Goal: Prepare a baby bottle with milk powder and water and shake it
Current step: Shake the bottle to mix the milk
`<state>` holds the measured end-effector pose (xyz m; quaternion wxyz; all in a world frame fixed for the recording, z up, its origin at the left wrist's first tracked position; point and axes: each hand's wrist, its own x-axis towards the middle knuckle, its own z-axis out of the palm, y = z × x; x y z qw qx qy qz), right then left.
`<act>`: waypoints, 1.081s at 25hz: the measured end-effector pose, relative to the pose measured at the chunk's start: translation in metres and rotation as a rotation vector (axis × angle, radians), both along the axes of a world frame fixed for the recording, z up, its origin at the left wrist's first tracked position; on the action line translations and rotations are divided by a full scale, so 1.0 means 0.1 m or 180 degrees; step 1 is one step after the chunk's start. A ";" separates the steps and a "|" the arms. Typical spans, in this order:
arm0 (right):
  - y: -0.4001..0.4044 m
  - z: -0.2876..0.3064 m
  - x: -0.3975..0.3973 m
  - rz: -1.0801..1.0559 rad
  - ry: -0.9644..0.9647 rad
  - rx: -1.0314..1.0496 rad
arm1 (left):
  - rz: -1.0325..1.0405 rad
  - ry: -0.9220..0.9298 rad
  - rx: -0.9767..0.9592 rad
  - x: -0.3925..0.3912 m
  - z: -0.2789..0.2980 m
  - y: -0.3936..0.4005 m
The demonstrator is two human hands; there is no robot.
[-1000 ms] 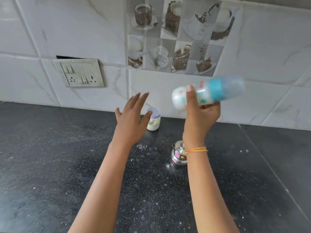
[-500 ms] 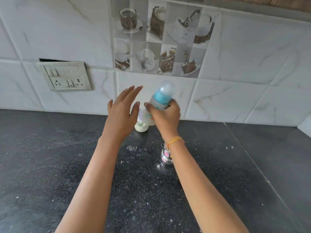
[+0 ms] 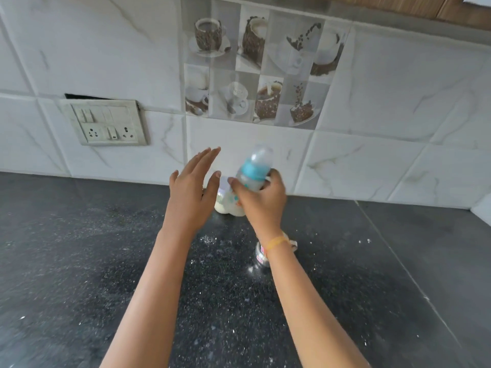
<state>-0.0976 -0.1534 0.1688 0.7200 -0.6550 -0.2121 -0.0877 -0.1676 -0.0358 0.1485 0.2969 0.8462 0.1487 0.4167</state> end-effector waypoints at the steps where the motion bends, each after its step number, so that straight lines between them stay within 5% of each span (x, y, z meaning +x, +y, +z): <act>1: 0.02 0.00 0.00 -0.0153 -0.0103 0.0282 | 0.0029 -0.0010 -0.0034 -0.01 -0.01 0.04; 3: 0.02 -0.02 0.07 -0.0274 -0.0068 0.0605 | 0.0034 -0.0015 -0.0033 0.01 -0.04 0.07; 6: 0.07 -0.03 0.02 0.0237 0.0378 -0.0238 | 0.0003 0.0020 -0.0006 0.01 -0.05 0.07; 9: 0.12 -0.05 0.08 -0.0202 0.0280 0.0455 | 0.0042 -0.0010 0.0037 0.06 -0.03 0.10; 13: 0.04 -0.03 0.17 0.0524 0.0507 -0.0761 | -0.0025 -0.0025 0.0001 0.01 -0.04 0.08; 16: -0.05 0.10 0.19 -0.0400 0.0129 0.0758 | 0.0007 0.0017 0.0005 0.01 -0.06 0.07; 17: -0.02 0.09 0.15 -0.0460 0.0061 0.0838 | -0.0007 0.0046 0.0024 0.01 -0.06 0.05; 20: 0.01 0.08 0.12 0.0102 0.0277 -0.0313 | -0.0143 0.0071 0.0069 0.07 -0.04 0.04; 23: 0.07 0.13 0.14 -0.0481 0.0313 0.0907 | -0.0133 0.0021 0.0079 0.08 -0.05 0.07; 27: 0.08 -0.05 0.04 0.0114 0.0298 -0.0301 | -0.0210 0.0046 0.0068 0.06 -0.05 0.07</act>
